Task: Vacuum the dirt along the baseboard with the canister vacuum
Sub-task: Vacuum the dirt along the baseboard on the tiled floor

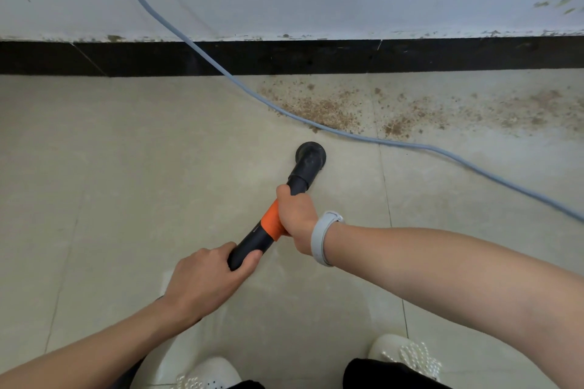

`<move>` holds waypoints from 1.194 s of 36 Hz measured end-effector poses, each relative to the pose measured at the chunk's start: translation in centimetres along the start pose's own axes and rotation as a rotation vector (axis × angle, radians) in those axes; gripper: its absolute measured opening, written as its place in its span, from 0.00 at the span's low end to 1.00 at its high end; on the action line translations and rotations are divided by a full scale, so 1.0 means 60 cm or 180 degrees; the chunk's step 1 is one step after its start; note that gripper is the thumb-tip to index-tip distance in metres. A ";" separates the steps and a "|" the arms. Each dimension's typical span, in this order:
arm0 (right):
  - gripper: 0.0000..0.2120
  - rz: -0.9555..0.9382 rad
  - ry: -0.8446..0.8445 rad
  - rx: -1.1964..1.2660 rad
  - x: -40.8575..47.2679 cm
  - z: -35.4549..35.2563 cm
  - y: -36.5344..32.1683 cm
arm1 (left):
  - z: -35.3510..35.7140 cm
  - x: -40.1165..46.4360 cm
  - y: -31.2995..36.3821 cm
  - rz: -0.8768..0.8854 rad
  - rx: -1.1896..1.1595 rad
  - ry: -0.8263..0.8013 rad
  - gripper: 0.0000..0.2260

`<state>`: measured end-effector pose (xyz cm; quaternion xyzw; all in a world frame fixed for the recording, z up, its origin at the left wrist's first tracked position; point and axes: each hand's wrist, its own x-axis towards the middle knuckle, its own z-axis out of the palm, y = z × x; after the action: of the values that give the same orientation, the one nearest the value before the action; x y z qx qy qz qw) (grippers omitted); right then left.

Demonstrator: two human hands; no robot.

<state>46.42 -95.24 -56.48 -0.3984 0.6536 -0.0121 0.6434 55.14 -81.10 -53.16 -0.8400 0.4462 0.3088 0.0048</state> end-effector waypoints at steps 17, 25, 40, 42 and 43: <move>0.12 0.0065 -0.0254 0.0280 -0.008 0.059 -0.046 | -0.012 0.019 -0.046 -0.0242 -0.0236 0.0142 0.22; 0.19 -0.0253 -0.0191 0.0444 0.002 0.063 -0.063 | -0.021 0.021 -0.036 -0.0213 -0.0368 0.0574 0.22; 0.17 -0.0324 -0.0687 0.1019 0.054 0.061 -0.211 | -0.078 0.145 0.017 -0.0545 -0.0680 0.0762 0.25; 0.17 -0.0283 -0.0802 0.0968 0.054 0.082 -0.206 | -0.076 0.139 -0.005 -0.0602 -0.0721 0.0708 0.26; 0.15 -0.0268 -0.0846 0.0981 0.052 0.093 -0.200 | -0.075 0.133 -0.017 -0.0634 -0.0713 0.0662 0.26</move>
<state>57.69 -102.32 -53.66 -0.3203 0.5362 -0.0862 0.7762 61.48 -87.73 -53.97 -0.9027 0.3217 0.2660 -0.1044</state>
